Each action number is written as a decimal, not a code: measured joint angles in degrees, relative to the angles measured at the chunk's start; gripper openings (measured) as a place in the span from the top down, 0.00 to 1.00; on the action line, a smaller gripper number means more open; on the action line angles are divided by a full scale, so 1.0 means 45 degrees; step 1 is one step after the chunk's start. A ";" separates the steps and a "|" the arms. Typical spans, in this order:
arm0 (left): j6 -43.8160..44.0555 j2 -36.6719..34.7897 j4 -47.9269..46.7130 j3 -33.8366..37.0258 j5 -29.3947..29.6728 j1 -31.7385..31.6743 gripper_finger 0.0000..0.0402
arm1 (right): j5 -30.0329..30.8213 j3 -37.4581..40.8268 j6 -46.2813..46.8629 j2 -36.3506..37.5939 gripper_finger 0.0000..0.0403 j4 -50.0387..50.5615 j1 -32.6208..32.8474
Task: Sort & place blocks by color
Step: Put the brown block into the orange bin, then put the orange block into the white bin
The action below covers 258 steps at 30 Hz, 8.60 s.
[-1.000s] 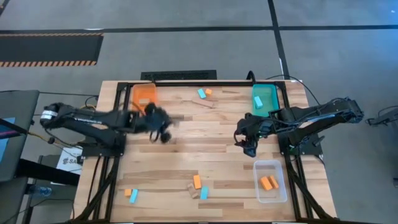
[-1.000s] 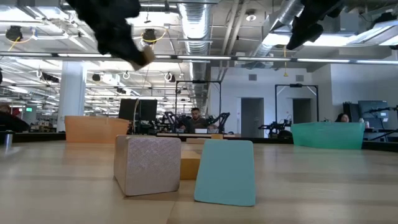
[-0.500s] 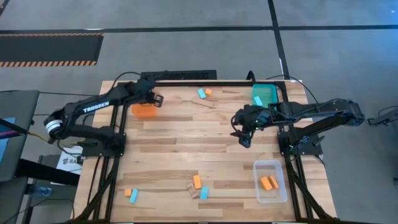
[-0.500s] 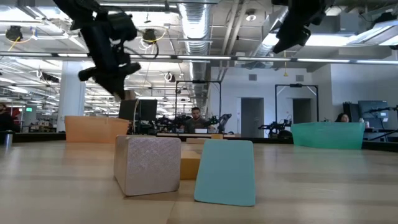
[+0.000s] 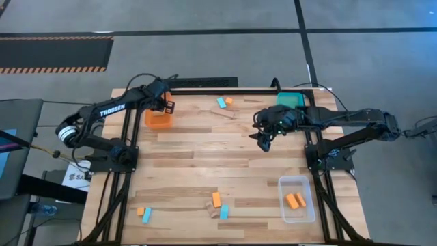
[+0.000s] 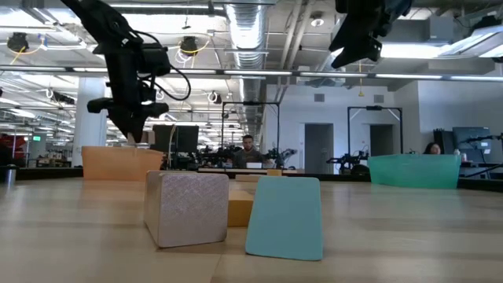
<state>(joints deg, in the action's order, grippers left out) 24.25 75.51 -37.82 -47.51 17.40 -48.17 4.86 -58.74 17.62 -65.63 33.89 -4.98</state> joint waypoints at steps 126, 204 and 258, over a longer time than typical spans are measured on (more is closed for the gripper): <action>0.0355 -0.2156 -0.2263 0.0211 -0.3224 -0.0645 0.74 | 0.0053 0.0000 0.2563 0.0000 0.36 0.1324 0.2824; -0.0612 -0.0949 0.1403 -0.1812 -0.2665 0.7474 0.47 | -0.1838 -0.3973 -0.4895 -0.8954 0.37 -0.3725 -0.6547; -0.1287 -0.0954 0.0853 -0.1797 -0.2430 0.6811 0.47 | -0.3098 -0.8560 -0.5516 -1.1244 0.67 0.3731 -0.6921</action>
<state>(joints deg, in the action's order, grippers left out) 18.46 71.22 -33.99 -55.59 6.46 -17.52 -9.08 -97.26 -7.20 -116.23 50.68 -36.13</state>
